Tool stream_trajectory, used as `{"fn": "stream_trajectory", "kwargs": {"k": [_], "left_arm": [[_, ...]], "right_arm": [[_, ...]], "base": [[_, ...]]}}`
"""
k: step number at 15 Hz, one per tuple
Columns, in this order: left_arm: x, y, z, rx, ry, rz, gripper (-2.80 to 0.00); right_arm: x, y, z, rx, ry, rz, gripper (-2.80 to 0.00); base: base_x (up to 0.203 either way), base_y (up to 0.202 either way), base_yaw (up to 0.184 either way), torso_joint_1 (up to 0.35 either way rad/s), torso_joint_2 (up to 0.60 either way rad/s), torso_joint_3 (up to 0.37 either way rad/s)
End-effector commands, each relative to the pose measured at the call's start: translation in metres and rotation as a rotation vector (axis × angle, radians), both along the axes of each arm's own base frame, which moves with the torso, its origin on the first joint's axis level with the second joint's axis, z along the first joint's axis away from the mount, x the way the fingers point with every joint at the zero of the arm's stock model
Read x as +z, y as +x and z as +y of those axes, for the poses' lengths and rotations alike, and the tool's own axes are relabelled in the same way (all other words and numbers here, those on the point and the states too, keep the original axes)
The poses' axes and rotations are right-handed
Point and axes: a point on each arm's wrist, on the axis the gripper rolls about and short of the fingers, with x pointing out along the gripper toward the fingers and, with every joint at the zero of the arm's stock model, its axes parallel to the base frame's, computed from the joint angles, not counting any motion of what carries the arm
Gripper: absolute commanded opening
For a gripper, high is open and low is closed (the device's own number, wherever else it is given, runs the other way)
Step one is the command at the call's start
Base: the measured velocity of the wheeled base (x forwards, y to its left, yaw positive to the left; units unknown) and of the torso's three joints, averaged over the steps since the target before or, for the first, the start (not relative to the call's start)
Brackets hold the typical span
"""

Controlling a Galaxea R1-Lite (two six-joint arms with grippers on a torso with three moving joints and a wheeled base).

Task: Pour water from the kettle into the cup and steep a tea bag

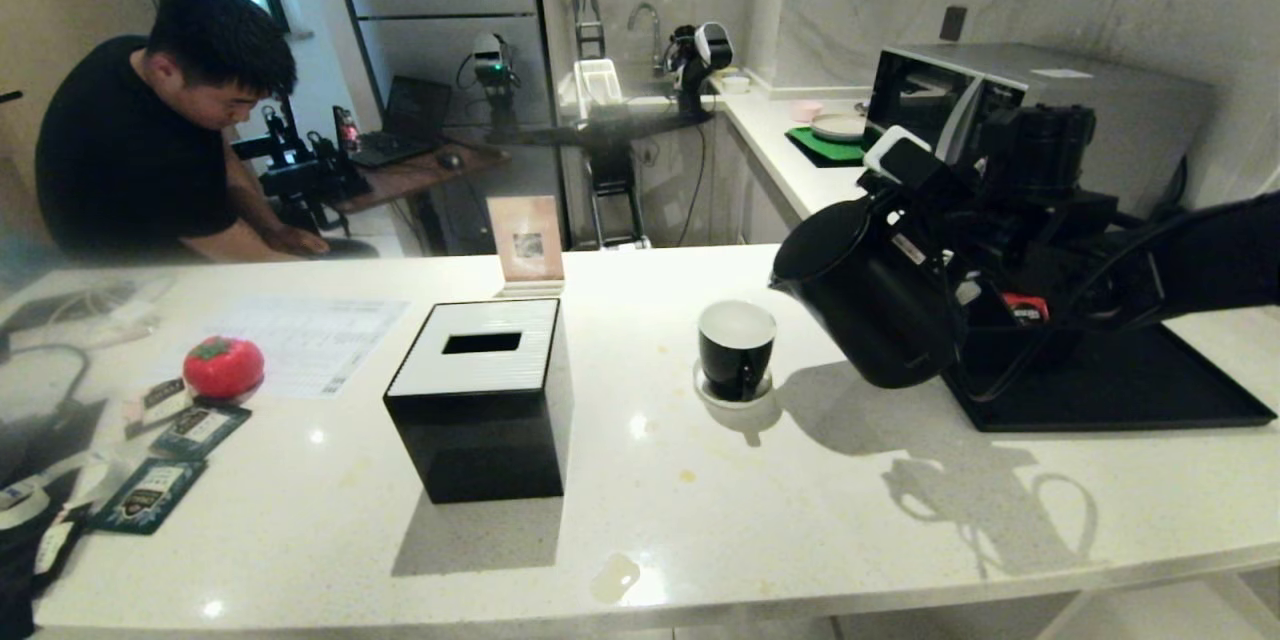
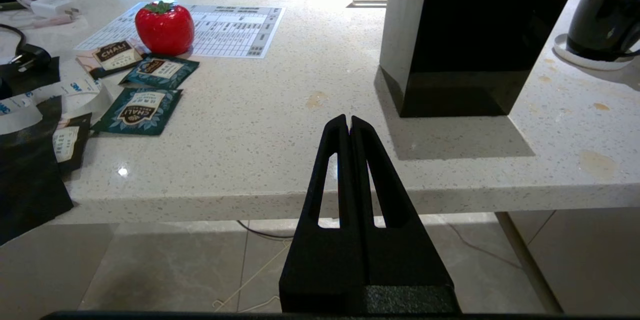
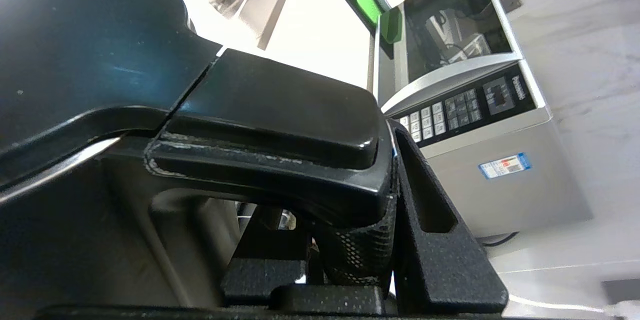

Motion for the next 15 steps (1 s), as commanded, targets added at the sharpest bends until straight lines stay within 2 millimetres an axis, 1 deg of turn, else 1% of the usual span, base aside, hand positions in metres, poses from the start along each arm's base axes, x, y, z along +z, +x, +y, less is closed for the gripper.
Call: {"fn": "stream_trajectory", "kwargs": {"k": [1, 7, 15], "left_arm": [[0.0, 0.0, 0.0, 0.001, -0.001, 0.001, -2.8], [0.0, 0.0, 0.0, 0.001, -0.001, 0.001, -2.8], [0.0, 0.0, 0.0, 0.001, -0.001, 0.001, -2.8]], "right_arm": [[0.002, 0.001, 0.001, 0.002, -0.018, 0.002, -2.8], [0.002, 0.001, 0.005, 0.013, -0.069, 0.009, -2.8], [0.004, 0.002, 0.018, 0.014, -0.123, 0.01, -2.8]], "base": [[0.0, 0.0, 0.0, 0.0, 0.0, 0.0], [0.0, 0.0, 0.0, 0.0, 0.0, 0.0], [0.0, 0.0, 0.0, 0.0, 0.0, 0.0]]}}
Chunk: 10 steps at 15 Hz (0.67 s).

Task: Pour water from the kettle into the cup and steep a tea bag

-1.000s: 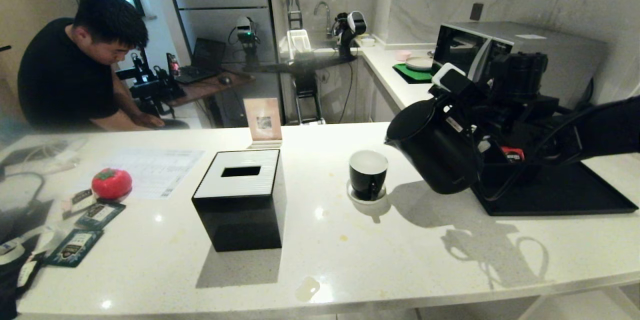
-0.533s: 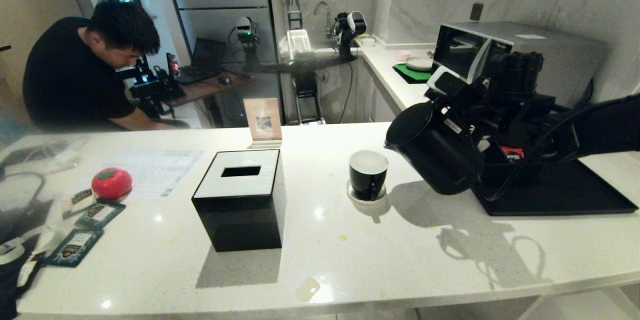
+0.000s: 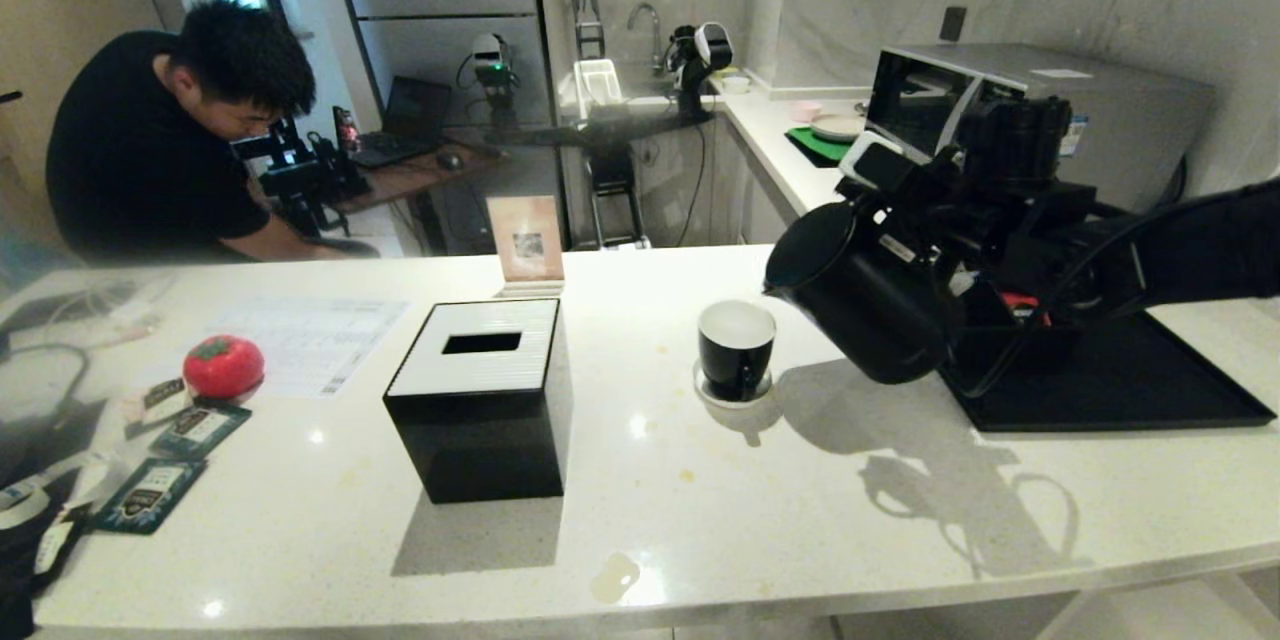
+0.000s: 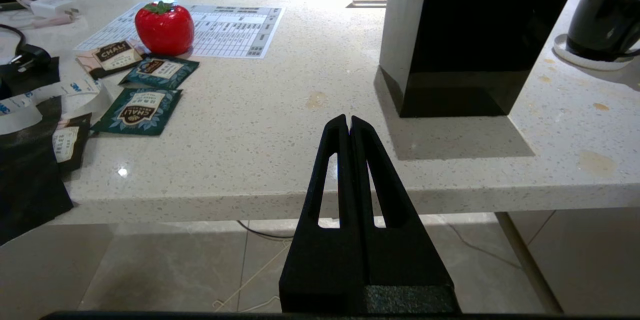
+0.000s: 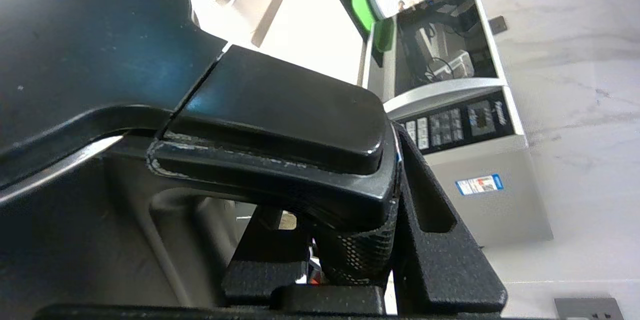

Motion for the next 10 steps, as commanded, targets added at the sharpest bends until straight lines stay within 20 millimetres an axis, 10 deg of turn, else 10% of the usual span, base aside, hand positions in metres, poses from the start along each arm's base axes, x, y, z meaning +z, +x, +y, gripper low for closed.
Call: {"fn": "stream_trajectory", "kwargs": {"k": [1, 10], "left_arm": [[0.0, 0.0001, 0.0, 0.0, 0.0, 0.002, -2.8], [0.0, 0.0001, 0.0, 0.0, 0.0, 0.002, -2.8]], "right_arm": [[0.0002, 0.0001, 0.0023, 0.006, -0.032, -0.005, -2.8], [0.0013, -0.0003, 0.0027, 0.008, -0.079, -0.009, -2.8]], "base": [[0.0, 0.0, 0.0, 0.0, 0.0, 0.0], [0.0, 0.0, 0.0, 0.0, 0.0, 0.0]]}}
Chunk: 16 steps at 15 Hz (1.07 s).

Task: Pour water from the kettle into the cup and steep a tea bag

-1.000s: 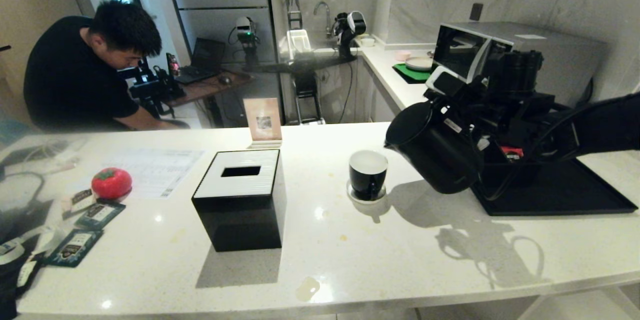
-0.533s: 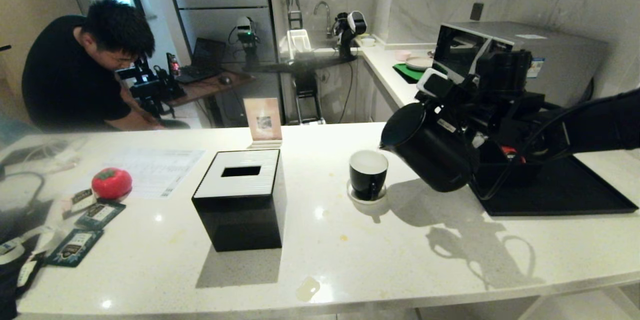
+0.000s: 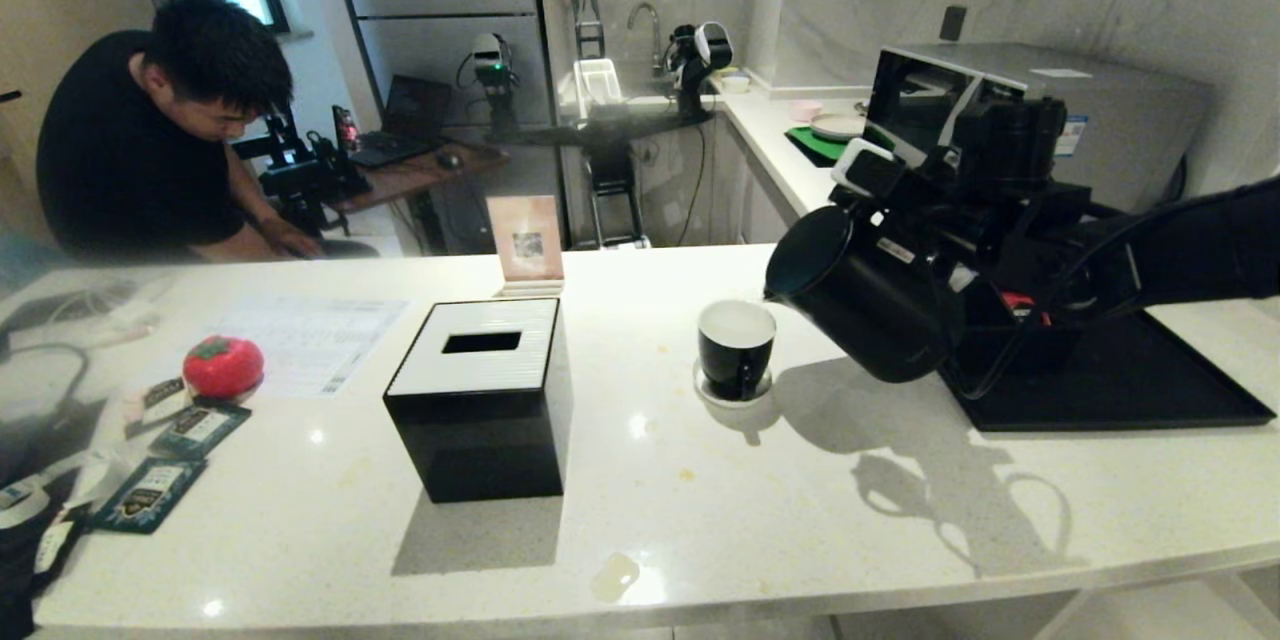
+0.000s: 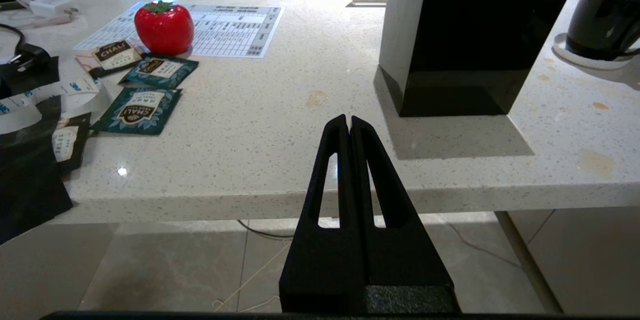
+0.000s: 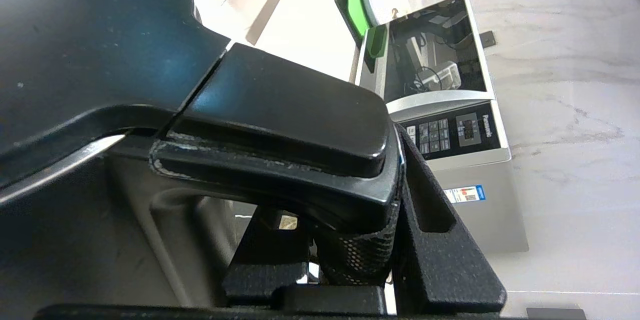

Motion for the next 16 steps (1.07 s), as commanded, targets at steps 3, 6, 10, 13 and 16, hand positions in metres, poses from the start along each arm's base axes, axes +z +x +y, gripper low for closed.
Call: {"fn": "stream_trajectory", "kwargs": {"k": [3, 6, 10, 13, 16], "left_arm": [[0.0001, 0.0001, 0.0, 0.001, 0.0, 0.001, -2.8], [0.0001, 0.0001, 0.0, 0.001, 0.0, 0.001, -2.8], [0.0001, 0.0001, 0.0, 0.001, 0.0, 0.001, -2.8], [0.0001, 0.0001, 0.0, 0.001, 0.0, 0.001, -2.8], [0.0001, 0.0001, 0.0, 0.001, 0.0, 0.001, -2.8]], "right_arm": [[0.0015, -0.0007, -0.0005, -0.017, -0.013, -0.007, -2.8], [0.0016, -0.0007, -0.0005, -0.015, -0.037, -0.007, -2.8], [0.0033, -0.0013, -0.0007, -0.014, -0.053, -0.013, -2.8], [0.0049, -0.0013, 0.0001, -0.012, -0.052, -0.017, -2.8], [0.0069, -0.0016, 0.0058, 0.002, -0.052, -0.022, -2.8]], "base": [[0.0, 0.0, 0.0, 0.0, 0.0, 0.0], [0.0, 0.0, 0.0, 0.0, 0.0, 0.0], [0.0, 0.0, 0.0, 0.0, 0.0, 0.0], [0.0, 0.0, 0.0, 0.0, 0.0, 0.0], [0.0, 0.0, 0.0, 0.0, 0.0, 0.0]]}}
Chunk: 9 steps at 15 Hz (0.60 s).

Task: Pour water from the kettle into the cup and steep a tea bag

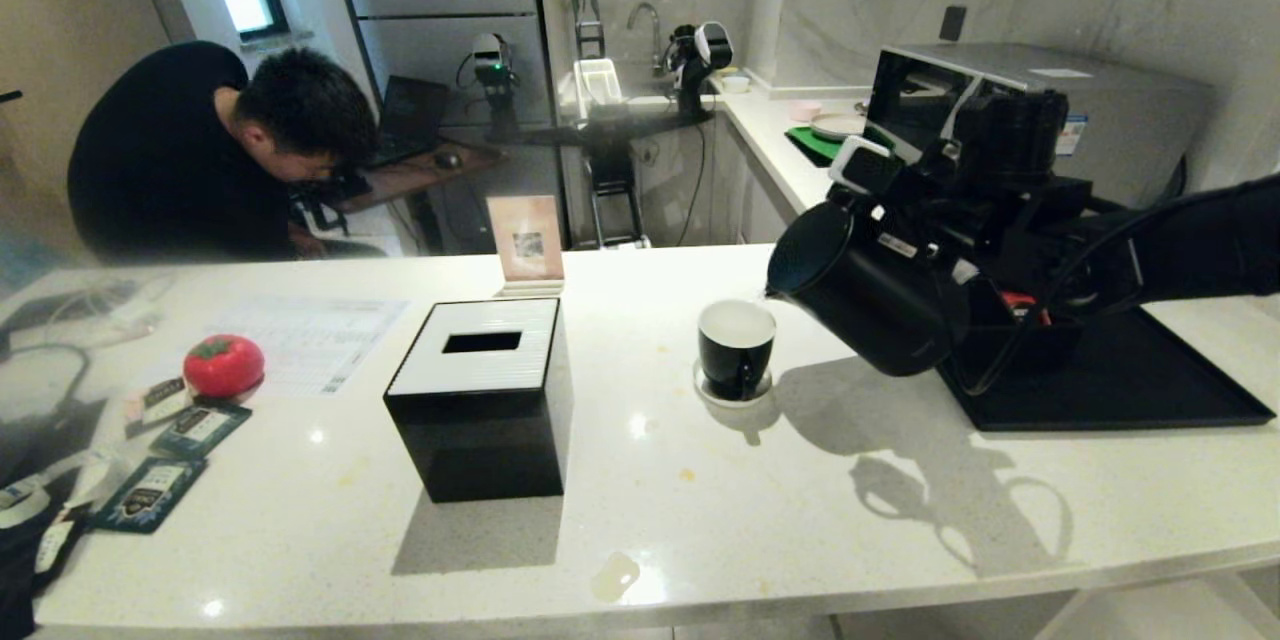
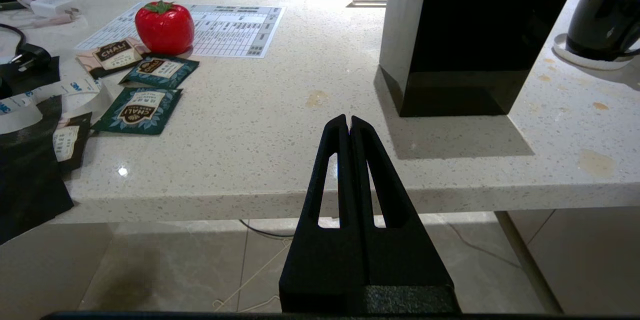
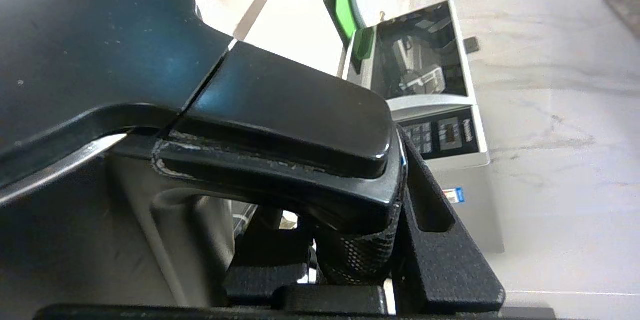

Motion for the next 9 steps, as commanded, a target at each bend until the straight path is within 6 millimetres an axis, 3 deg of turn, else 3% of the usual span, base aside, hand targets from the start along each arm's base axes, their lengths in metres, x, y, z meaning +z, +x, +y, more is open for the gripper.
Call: {"fn": "stream_trajectory", "kwargs": {"k": [1, 9], "left_arm": [[0.0001, 0.0001, 0.0, 0.001, 0.0, 0.001, -2.8], [0.0001, 0.0001, 0.0, 0.001, 0.0, 0.001, -2.8]], "right_arm": [[0.0009, -0.0004, 0.0028, 0.006, -0.007, -0.004, -2.8], [0.0009, -0.0016, 0.0083, 0.021, -0.03, -0.009, -2.8]], "base": [[0.0, 0.0, 0.0, 0.0, 0.0, 0.0], [0.0, 0.0, 0.0, 0.0, 0.0, 0.0]]}}
